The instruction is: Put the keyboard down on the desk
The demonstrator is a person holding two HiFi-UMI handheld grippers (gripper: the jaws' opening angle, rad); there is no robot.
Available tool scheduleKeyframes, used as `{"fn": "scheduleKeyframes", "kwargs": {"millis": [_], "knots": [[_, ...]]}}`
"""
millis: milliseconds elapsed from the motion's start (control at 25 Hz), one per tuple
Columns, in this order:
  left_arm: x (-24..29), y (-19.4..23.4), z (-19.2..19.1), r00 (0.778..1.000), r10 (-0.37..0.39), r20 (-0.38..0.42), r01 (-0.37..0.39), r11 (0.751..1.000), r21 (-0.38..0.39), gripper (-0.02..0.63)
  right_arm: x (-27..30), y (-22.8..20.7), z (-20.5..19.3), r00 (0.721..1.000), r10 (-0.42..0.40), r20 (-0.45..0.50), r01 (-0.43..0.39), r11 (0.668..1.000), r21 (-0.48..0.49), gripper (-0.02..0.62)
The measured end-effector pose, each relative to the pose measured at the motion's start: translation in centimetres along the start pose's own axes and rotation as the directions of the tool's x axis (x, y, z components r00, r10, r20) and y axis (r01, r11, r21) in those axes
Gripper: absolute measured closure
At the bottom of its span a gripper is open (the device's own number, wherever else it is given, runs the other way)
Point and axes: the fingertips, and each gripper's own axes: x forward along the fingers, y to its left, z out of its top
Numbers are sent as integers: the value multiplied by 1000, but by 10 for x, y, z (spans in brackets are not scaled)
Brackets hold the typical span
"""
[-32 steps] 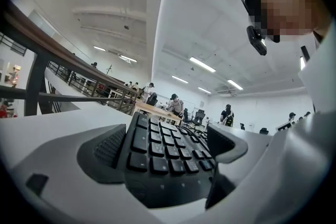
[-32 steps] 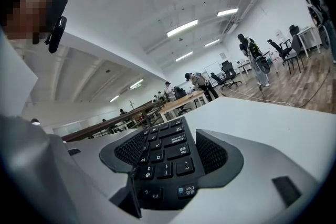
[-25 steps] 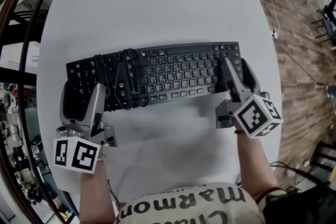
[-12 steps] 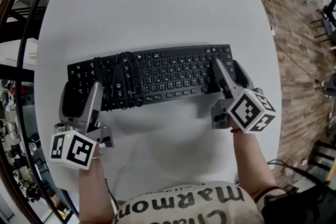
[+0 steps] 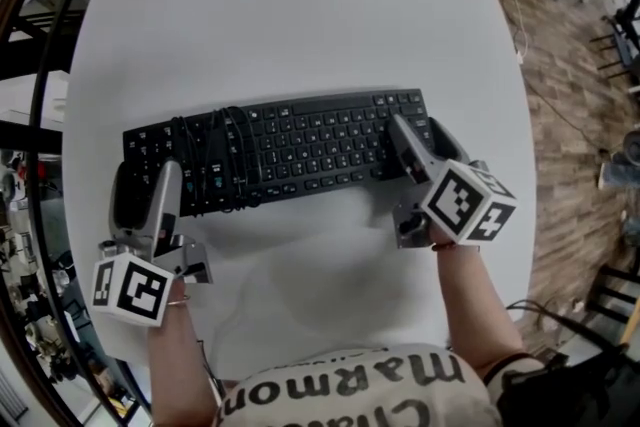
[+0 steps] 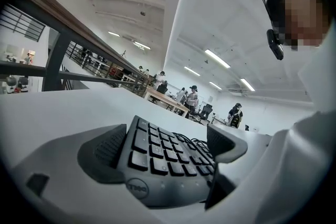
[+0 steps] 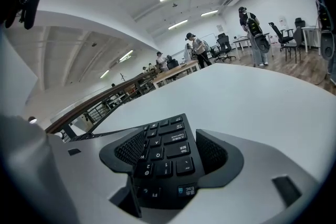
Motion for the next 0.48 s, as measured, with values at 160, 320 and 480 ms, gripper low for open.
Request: {"fn": "scheduleKeyframes", "kwargs": {"millis": [160,320,480], "knots": [[-1,-3,8,999,-14,47,15,1000,-14,126,6,-1,-8,998,-16,-58,16,1000,8,282],[-2,-8,14,997,-18,71,18,1000,-2,127,8,-3,-10,996,-20,-92,22,1000,19,282],[-3,-10,15,997,-21,80,21,1000,2,127,11,-5,-12,991,-22,-134,26,999,31,282]]}}
